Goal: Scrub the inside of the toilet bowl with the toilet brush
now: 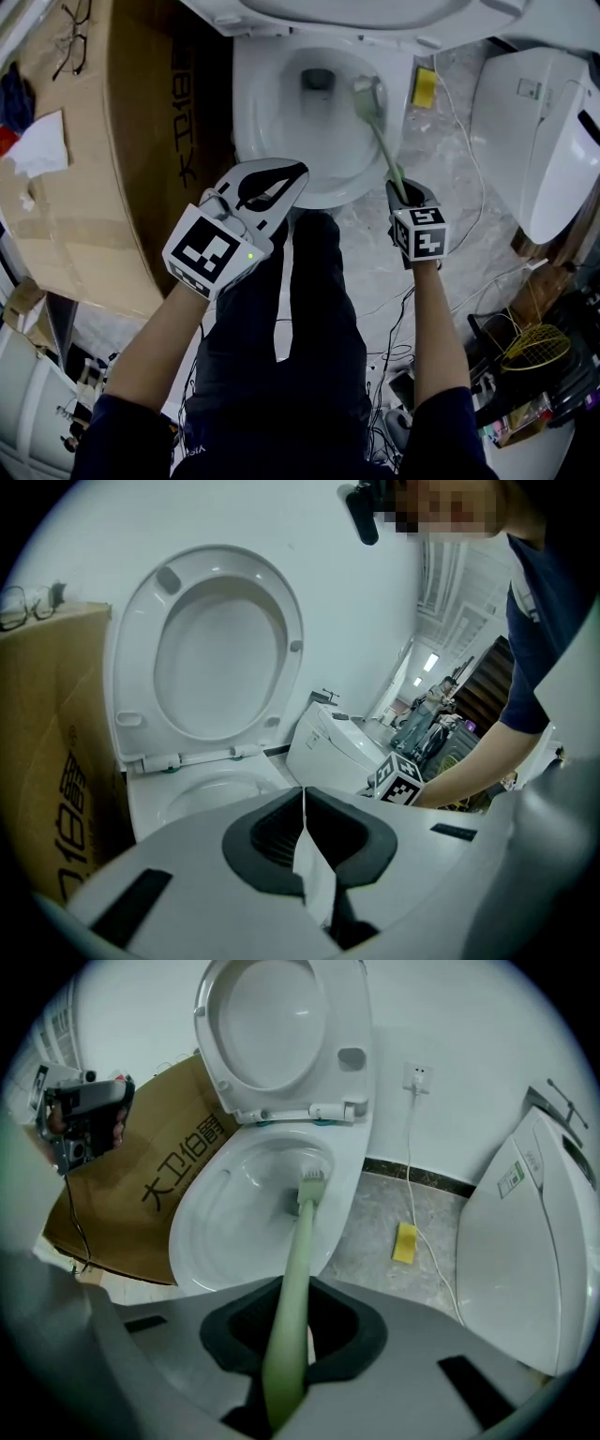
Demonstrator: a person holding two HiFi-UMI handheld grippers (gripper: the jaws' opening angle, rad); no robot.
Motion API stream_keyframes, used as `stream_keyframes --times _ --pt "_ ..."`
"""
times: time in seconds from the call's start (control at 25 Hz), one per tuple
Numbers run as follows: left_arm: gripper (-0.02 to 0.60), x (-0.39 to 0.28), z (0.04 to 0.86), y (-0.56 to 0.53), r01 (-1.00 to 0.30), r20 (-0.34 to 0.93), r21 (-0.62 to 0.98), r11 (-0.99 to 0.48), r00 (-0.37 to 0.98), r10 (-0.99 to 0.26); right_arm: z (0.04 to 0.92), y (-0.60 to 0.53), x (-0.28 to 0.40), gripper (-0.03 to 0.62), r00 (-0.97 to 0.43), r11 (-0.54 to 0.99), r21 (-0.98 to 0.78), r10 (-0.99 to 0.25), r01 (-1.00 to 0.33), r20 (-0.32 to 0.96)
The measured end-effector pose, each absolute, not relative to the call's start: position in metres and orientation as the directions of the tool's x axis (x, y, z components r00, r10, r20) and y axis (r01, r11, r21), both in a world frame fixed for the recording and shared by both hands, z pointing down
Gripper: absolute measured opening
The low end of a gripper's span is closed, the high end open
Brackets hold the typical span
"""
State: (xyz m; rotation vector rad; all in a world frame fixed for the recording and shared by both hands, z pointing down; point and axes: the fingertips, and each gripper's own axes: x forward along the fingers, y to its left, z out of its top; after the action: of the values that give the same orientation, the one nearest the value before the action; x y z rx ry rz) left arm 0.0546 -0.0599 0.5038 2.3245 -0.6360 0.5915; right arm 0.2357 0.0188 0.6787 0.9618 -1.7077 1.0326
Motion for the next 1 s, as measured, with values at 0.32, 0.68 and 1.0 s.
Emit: stream_keyframes --times 0.32,0.68,1.0 --pt "0.035 0.047 0.504 -0.039 -0.572 0.557 0.465 -0.676 0.782 -0.28 0.684 0.062 0.226 0.058 -0.305 0.35 -0.245 -0.129 -0.904 0.944" --pt "0.035 0.042 0.5 -0.021 -0.573 0.548 0.469 -0.672 0.786 -0.287 0.684 0.096 0.214 0.058 -0.31 0.357 -0.257 -0.097 -0.898 0.946" --pt "0.035 0.033 0.499 -0.012 -0.587 0.545 0.466 -0.662 0.78 -0.307 0.682 0.118 0.19 0.058 -0.337 0.4 -0.289 -0.054 -0.87 0.94"
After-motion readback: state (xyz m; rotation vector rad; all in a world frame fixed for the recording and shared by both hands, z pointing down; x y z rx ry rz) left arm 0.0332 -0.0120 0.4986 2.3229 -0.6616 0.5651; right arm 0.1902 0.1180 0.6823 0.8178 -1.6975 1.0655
